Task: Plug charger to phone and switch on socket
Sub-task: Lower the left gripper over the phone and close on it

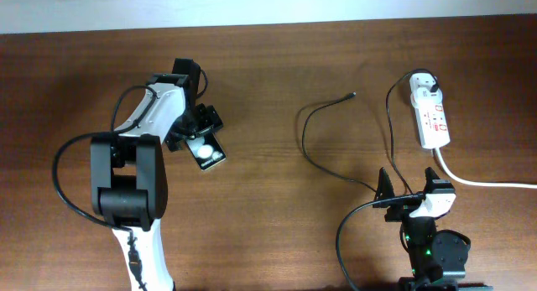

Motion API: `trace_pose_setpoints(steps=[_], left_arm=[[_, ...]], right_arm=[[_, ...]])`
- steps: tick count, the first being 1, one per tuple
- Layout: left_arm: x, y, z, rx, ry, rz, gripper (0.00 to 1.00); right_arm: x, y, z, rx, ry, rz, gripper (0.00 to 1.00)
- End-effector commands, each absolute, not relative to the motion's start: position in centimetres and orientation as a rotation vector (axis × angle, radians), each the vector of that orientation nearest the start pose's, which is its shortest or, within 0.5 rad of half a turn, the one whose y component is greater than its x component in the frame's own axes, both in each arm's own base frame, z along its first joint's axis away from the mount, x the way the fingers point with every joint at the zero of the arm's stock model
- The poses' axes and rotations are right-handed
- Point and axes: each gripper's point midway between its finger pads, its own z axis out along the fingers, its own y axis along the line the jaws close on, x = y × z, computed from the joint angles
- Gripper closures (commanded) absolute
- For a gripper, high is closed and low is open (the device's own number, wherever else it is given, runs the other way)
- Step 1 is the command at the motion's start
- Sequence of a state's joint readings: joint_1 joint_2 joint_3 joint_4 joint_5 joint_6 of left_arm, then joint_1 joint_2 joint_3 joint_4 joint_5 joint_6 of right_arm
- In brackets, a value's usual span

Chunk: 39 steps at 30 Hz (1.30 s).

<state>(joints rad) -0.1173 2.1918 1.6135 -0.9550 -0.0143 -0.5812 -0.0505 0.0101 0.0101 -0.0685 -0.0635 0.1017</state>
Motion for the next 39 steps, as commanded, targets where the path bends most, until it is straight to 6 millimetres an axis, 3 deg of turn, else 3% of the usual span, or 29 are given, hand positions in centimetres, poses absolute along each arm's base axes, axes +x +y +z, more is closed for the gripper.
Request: trace_pose_setpoints(steps=[1, 6, 17, 25, 28, 34, 37, 39], left_arm=[[41.1, -4.4, -1.7, -0.737, 3.035, 0.027, 0.01], [39.2, -4.1, -3.5, -0.747, 3.077, 0.052, 0.01], [39.0, -4.7, -4.4, -0.788, 3.064, -0.008, 0.0], [38.9, -5.8, -4.4, -0.793, 3.084, -0.098, 0.21], [38.8, -5.8, -4.4, -0.789, 3.086, -0.102, 0.36], [39.3, -5.9, -4.4, -0.274, 3.145, -0.116, 0.37], [39.2, -5.9, -4.2, -0.269, 3.152, -0.115, 0.36], [39.9, -6.1, -2.5, -0.269, 3.154, -0.126, 0.36]], right_arm=[[24.6, -0.2, 15.7, 0.079, 1.643, 0.087, 0.01], [24.6, -0.2, 15.7, 0.079, 1.643, 0.088, 0.01], [24.6, -0.2, 15.7, 0.079, 1.643, 0.088, 0.01], [24.6, -0.2, 15.7, 0.079, 1.643, 0.088, 0.01], [24.6, -0.2, 15.7, 0.079, 1.643, 0.087, 0.01], [24.6, -0.2, 15.7, 0.079, 1.643, 0.088, 0.01], [24.6, -0.2, 15.7, 0.079, 1.643, 0.088, 0.01], [24.6, -0.2, 15.7, 0.079, 1.643, 0.088, 0.01]])
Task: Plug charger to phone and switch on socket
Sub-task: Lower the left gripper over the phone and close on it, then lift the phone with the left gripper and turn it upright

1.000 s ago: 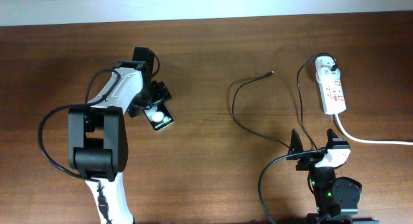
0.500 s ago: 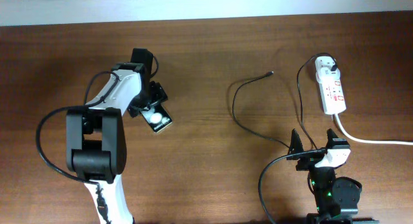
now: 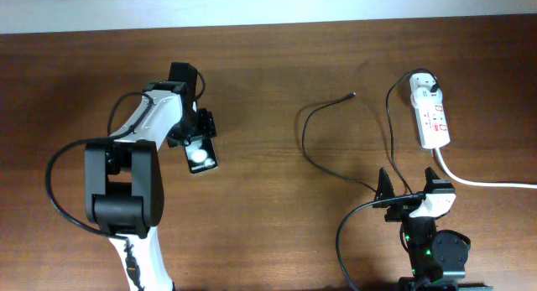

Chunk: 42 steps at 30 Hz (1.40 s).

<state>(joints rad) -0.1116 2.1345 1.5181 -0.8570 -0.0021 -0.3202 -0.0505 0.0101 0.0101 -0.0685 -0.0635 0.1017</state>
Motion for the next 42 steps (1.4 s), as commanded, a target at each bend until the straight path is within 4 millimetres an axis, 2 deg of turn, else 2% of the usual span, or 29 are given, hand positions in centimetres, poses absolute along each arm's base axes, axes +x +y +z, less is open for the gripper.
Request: trace_pose_setpoints(steps=[1, 3, 7, 12, 14, 17, 21, 28, 29, 31, 37, 39, 42], left_arm=[[40.5, -6.2, -1.4, -0.268, 3.145, -0.129, 0.36], [41.8, -6.3, 1.2, -0.262, 3.106, -0.139, 0.36], [42.7, -6.4, 4.7, -0.252, 3.034, -0.158, 0.36], [42.5, -7.0, 6.4, -0.244, 3.01, -0.214, 0.37], [42.4, -6.4, 6.1, -0.247, 3.012, -0.16, 0.36], [42.2, -6.9, 5.5, -0.229, 3.017, -0.157, 0.36], [41.5, -8.0, 3.0, -0.187, 3.019, -0.161, 0.36], [40.2, -7.9, -0.5, -0.181, 3.019, -0.161, 0.32], [40.0, -7.9, -0.7, -0.182, 3.023, -0.16, 0.26], [39.9, -7.9, -0.7, -0.182, 3.025, -0.159, 0.01], [39.2, -7.7, -0.9, -0.185, 3.055, -0.148, 0.01], [39.1, -6.4, -1.1, -0.191, 3.049, -0.031, 0.01], [38.9, -6.4, -1.7, -0.199, 3.045, -0.037, 0.01]], right_arm=[[24.6, -0.2, 15.7, 0.079, 1.643, 0.087, 0.01], [24.6, -0.2, 15.7, 0.079, 1.643, 0.088, 0.01], [24.6, -0.2, 15.7, 0.079, 1.643, 0.088, 0.01], [24.6, -0.2, 15.7, 0.079, 1.643, 0.088, 0.01], [24.6, -0.2, 15.7, 0.079, 1.643, 0.088, 0.01], [24.6, -0.2, 15.7, 0.079, 1.643, 0.088, 0.01], [24.6, -0.2, 15.7, 0.079, 1.643, 0.088, 0.01], [24.6, -0.2, 15.7, 0.079, 1.643, 0.088, 0.01], [24.6, -0.2, 15.7, 0.079, 1.643, 0.088, 0.01], [24.6, -0.2, 15.7, 0.079, 1.643, 0.087, 0.01], [24.6, -0.2, 15.6, 0.079, 1.646, 0.088, 0.01], [24.6, -0.2, 15.6, 0.079, 1.646, 0.087, 0.01], [24.6, -0.2, 15.6, 0.079, 1.646, 0.088, 0.01]])
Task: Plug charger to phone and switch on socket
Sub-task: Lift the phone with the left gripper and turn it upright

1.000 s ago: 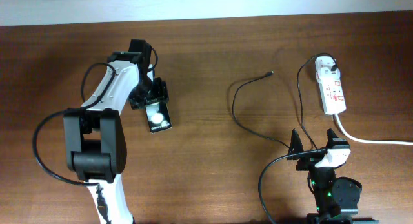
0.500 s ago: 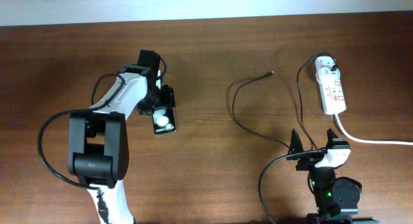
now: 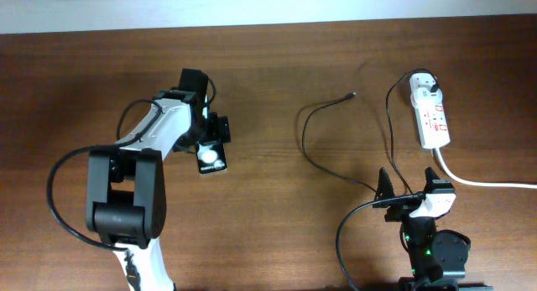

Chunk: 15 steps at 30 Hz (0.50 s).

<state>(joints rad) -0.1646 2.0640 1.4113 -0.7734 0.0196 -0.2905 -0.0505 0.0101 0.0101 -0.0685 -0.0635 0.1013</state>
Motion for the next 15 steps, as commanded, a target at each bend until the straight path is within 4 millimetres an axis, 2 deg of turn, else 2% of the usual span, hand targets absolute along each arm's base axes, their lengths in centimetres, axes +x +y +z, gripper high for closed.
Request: trace_pose_setpoints(steps=[1, 5, 6, 8, 10, 12, 14, 15], left_arm=[[38.8, -6.4, -1.9, -0.209, 3.042, -0.039, 0.01], [38.4, -6.9, -2.7, -0.192, 3.038, -0.043, 0.0], [38.5, -7.5, -2.7, -0.169, 3.034, -0.045, 0.06], [38.3, -8.6, -2.9, -0.136, 3.036, -0.041, 0.07], [37.6, -8.6, -4.1, -0.226, 3.071, -0.036, 0.09], [36.0, -8.2, -5.4, -0.282, 3.141, -0.001, 0.12], [35.8, -8.2, -5.5, -0.305, 3.151, 0.006, 0.11], [35.7, -8.1, -5.5, -0.336, 3.152, 0.009, 0.14]], right_arm=[[24.6, -0.2, 15.6, 0.079, 1.646, 0.087, 0.01], [24.6, -0.2, 15.6, 0.079, 1.646, 0.088, 0.01], [24.6, -0.2, 15.6, 0.079, 1.646, 0.088, 0.01], [24.6, -0.2, 15.6, 0.079, 1.646, 0.088, 0.01], [24.6, -0.2, 15.6, 0.079, 1.646, 0.088, 0.01], [24.6, -0.2, 15.6, 0.079, 1.646, 0.088, 0.01], [24.6, -0.2, 15.6, 0.079, 1.646, 0.088, 0.01], [24.6, -0.2, 15.6, 0.079, 1.646, 0.088, 0.01]])
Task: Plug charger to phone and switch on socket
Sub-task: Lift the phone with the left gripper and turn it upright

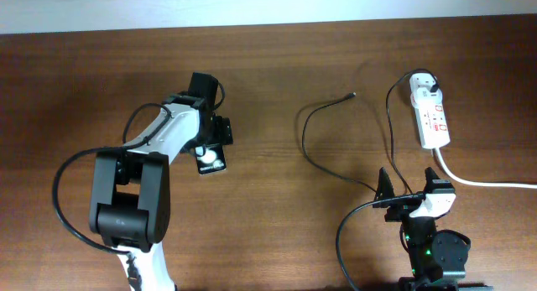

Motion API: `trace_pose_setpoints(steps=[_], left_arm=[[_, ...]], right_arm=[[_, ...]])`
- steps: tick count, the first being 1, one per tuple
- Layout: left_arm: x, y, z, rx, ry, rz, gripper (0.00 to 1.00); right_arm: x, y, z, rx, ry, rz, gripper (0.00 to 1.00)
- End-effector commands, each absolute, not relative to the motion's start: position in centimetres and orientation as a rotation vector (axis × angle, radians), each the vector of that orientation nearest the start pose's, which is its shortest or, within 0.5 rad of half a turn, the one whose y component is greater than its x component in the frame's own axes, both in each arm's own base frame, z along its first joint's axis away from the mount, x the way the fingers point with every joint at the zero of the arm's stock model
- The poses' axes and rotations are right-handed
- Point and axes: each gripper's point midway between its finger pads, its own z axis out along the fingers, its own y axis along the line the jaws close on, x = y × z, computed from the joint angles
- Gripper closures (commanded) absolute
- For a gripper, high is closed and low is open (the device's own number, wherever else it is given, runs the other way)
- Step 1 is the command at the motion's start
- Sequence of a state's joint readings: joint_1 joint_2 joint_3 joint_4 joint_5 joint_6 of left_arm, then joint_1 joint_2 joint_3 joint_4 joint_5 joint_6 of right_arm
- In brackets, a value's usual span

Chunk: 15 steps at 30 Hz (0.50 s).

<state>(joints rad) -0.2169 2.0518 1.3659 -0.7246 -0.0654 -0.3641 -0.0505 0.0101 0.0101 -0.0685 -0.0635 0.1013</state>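
The phone (210,160), dark with a white round patch, lies left of the table's middle. My left gripper (215,140) sits over its far end and appears shut on it. The black charger cable (305,140) loops across the table, and its free tip (351,96) lies well to the right of the phone. The cable's other end is plugged into the white socket strip (430,116) at the far right. At the near right edge, my right gripper (409,190) rests open, with nothing between its fingers.
A white mains cable (487,182) runs from the socket strip off the right edge. The black cable passes close by the right gripper's left finger (384,187). The left arm's base (126,215) stands at the near left.
My left wrist has swung slightly to the right. The phone stays at almost the same spot under the gripper. The right arm, cable and socket strip have not moved.
My left gripper first held the phone tilted, left of centre. Then the phone was a little further left and turned more upright. After that it was further right and nearer, and it remains there now. The right arm stayed still throughout.
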Motion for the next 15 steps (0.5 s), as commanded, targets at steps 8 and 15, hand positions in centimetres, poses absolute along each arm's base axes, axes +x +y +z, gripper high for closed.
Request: trace_pose_setpoints(steps=[8, 15], left_arm=[[37.6, -8.5, -2.8, -0.332, 3.131, -0.002, 0.38], [41.6, -9.4, 9.8, -0.315, 2.956, -0.091, 0.42]], right_arm=[[24.6, -0.2, 15.6, 0.079, 1.646, 0.088, 0.01], [24.6, -0.2, 15.6, 0.079, 1.646, 0.087, 0.01]])
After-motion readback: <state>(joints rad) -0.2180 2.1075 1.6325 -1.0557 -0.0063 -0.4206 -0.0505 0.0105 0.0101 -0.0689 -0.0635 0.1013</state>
